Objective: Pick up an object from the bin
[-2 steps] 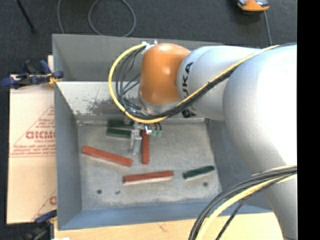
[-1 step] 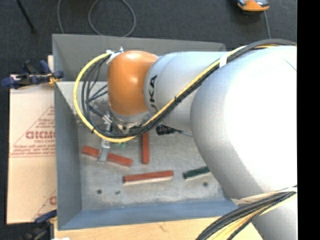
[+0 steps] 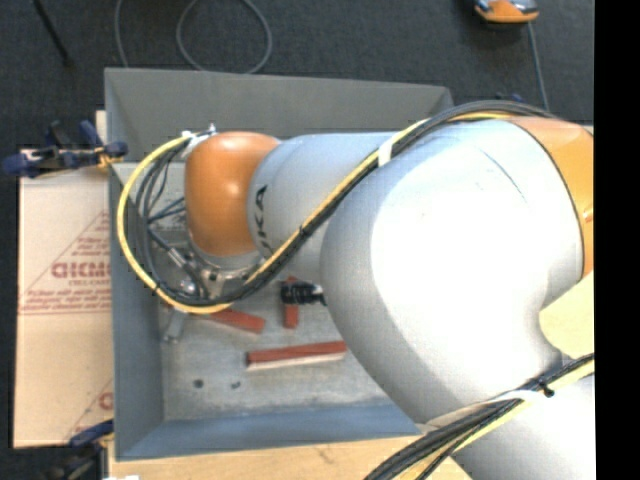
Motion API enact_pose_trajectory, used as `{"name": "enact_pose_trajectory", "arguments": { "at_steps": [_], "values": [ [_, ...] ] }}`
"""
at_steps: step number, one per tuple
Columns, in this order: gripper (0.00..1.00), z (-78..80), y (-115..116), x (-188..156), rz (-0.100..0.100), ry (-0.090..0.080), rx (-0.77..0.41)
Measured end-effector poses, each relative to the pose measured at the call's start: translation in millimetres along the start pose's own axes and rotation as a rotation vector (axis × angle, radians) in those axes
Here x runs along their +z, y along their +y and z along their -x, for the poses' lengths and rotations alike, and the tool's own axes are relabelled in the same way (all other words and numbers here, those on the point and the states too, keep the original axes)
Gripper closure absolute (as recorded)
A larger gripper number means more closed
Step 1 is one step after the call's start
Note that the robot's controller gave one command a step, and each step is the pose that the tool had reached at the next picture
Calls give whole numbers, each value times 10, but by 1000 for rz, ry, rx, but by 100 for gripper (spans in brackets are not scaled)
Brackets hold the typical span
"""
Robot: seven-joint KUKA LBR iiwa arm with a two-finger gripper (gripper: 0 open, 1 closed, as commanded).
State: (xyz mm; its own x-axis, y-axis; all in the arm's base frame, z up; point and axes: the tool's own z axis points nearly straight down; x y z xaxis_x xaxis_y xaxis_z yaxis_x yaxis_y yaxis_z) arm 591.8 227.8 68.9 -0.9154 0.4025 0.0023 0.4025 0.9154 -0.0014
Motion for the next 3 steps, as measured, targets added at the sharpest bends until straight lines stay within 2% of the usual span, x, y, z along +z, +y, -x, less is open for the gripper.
{"name": "enact_pose_trajectory", "arguments": {
  "at_steps": [1,2,3],
  "values": [
    [0,159,-192,-16,1,-1,224],
    [100,161,-192,-20,0,-2,222],
    [100,175,-188,-258,5,-6,220]
  ]
}}
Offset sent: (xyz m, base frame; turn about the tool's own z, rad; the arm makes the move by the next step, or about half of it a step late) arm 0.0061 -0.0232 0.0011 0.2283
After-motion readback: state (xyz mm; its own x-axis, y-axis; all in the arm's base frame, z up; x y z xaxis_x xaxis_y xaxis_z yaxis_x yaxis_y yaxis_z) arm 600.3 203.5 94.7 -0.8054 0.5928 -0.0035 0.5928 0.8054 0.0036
